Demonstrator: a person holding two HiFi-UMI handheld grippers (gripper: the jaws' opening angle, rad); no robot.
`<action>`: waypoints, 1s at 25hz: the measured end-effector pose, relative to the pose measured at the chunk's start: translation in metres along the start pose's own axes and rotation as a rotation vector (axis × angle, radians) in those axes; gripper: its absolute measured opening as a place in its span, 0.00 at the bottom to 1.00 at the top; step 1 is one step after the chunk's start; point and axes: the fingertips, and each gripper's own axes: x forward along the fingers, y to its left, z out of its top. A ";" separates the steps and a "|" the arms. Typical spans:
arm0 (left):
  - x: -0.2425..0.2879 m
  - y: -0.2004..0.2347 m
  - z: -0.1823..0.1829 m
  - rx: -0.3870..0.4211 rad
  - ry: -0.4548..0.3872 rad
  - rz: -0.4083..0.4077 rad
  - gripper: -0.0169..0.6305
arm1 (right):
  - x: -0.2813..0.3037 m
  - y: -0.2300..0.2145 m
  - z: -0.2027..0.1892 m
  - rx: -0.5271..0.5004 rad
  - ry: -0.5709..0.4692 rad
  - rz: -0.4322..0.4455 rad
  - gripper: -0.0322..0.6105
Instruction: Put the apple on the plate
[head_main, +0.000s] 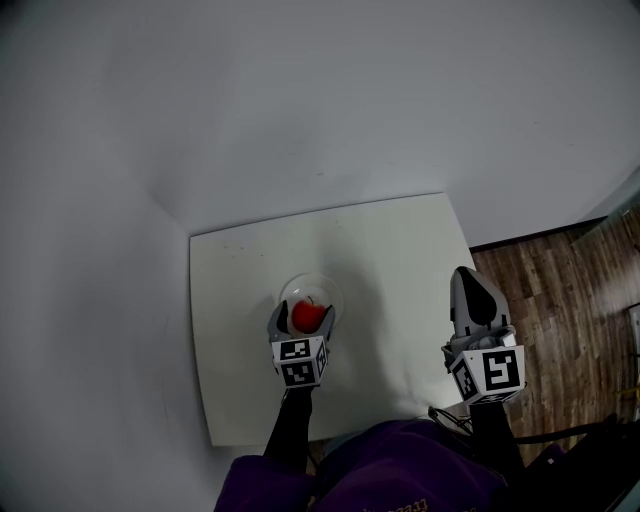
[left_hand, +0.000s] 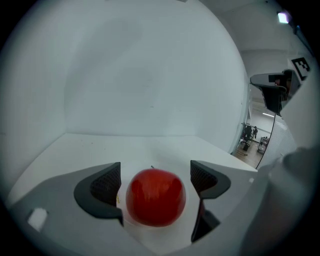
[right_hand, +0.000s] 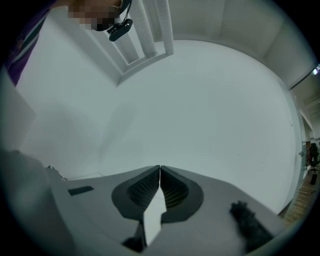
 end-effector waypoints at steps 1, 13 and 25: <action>-0.005 0.000 0.007 -0.004 -0.027 0.005 0.68 | 0.001 0.002 0.001 -0.005 0.001 0.006 0.07; -0.113 -0.009 0.103 0.004 -0.435 0.135 0.34 | 0.007 0.022 0.004 0.032 -0.010 0.069 0.07; -0.168 -0.009 0.133 0.072 -0.551 0.266 0.04 | 0.011 0.034 0.019 0.034 -0.063 0.127 0.07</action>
